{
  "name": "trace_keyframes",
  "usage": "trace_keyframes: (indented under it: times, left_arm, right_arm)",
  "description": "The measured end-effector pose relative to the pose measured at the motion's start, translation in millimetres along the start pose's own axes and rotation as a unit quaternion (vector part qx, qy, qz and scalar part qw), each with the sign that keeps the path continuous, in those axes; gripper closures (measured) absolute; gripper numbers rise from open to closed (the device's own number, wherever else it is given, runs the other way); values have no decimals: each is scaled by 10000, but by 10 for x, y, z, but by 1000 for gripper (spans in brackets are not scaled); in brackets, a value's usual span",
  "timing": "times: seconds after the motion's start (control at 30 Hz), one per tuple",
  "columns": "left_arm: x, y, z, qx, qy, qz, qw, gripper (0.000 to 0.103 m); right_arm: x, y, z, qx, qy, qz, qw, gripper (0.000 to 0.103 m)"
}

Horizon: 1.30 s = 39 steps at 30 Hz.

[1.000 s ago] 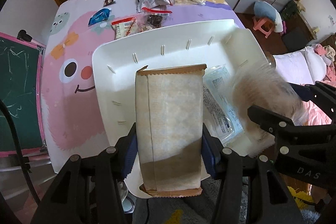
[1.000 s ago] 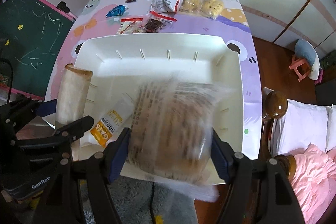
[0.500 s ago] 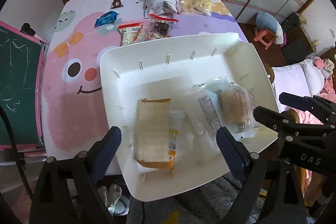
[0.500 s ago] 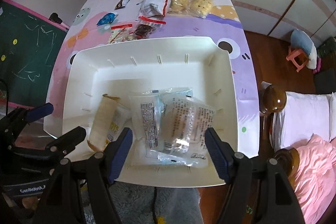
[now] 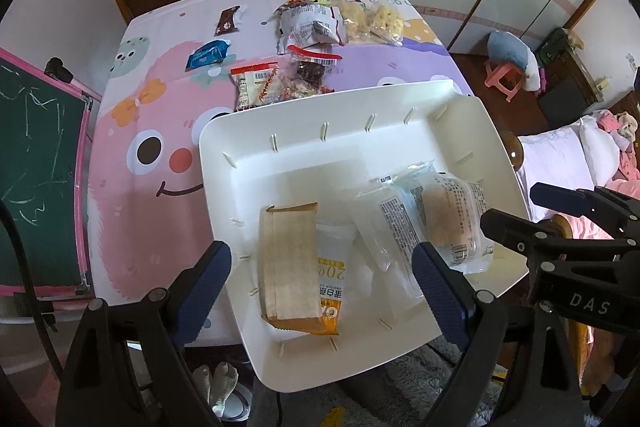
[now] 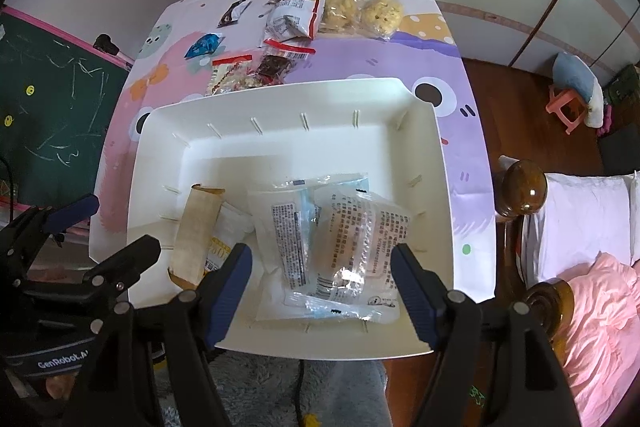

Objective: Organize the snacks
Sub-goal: 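Move both tools back over the remaining snacks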

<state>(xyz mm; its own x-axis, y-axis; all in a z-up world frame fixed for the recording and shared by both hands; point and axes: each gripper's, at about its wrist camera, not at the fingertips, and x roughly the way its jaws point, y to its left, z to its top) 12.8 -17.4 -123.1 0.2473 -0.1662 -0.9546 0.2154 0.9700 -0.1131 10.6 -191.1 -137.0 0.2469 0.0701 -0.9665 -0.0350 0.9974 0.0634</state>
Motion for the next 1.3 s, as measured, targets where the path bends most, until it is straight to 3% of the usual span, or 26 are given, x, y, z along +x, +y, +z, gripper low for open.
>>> trace_keyframes:
  times: [0.4, 0.63, 0.9, 1.1, 1.3]
  left_arm:
    - [-20, 25, 118, 89, -159, 82, 9998, 12]
    - [-95, -8, 296, 329, -480, 319, 9978, 12]
    - [-262, -47, 621, 527, -902, 543, 9930, 12]
    - [-512, -81, 960, 795, -1380, 617, 9853, 12]
    - [-670, -137, 1485, 1289, -1897, 867, 9695, 11]
  right_arm:
    - [12, -28, 125, 96, -25, 86, 9999, 31]
    - [-3, -155, 324, 274, -53, 164, 9995, 31]
    - [-179, -296, 598, 403, -365, 184, 9984, 31]
    - [-419, -413, 840, 407, -668, 223, 9967, 31]
    - [-654, -618, 1301, 474, -1001, 181, 9937, 31]
